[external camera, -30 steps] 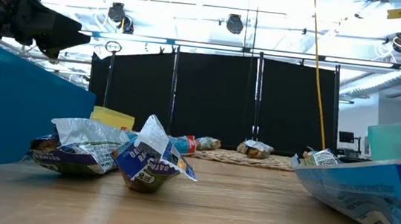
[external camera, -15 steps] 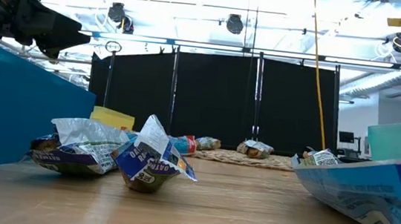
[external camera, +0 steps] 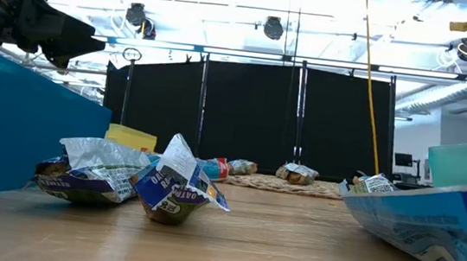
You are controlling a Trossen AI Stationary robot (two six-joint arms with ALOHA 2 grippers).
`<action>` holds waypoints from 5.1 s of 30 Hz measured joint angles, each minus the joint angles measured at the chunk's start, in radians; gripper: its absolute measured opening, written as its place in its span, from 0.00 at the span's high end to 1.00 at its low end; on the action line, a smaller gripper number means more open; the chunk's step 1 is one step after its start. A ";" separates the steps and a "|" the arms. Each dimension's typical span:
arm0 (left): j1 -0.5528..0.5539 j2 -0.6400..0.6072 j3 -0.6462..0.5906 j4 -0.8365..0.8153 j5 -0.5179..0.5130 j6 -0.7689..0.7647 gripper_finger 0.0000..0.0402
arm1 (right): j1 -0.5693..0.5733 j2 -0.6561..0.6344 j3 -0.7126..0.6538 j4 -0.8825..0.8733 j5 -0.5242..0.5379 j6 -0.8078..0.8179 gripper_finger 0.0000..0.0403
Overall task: Pick and place Granola Bars by type
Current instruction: Put the red granola bar into the light blue bin
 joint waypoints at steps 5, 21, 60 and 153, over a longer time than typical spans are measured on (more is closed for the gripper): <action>0.000 0.000 0.000 0.000 0.000 0.000 0.48 | 0.000 0.000 -0.030 0.023 -0.002 0.000 1.00; 0.000 0.000 0.000 0.000 0.000 0.000 0.48 | 0.000 0.000 -0.036 0.038 -0.002 0.041 0.92; 0.000 0.000 0.000 0.000 0.000 0.000 0.48 | 0.000 0.000 -0.036 0.006 -0.057 0.078 0.78; 0.000 0.000 0.000 0.000 0.000 0.000 0.48 | -0.669 -0.754 -0.374 0.969 0.339 -1.464 0.58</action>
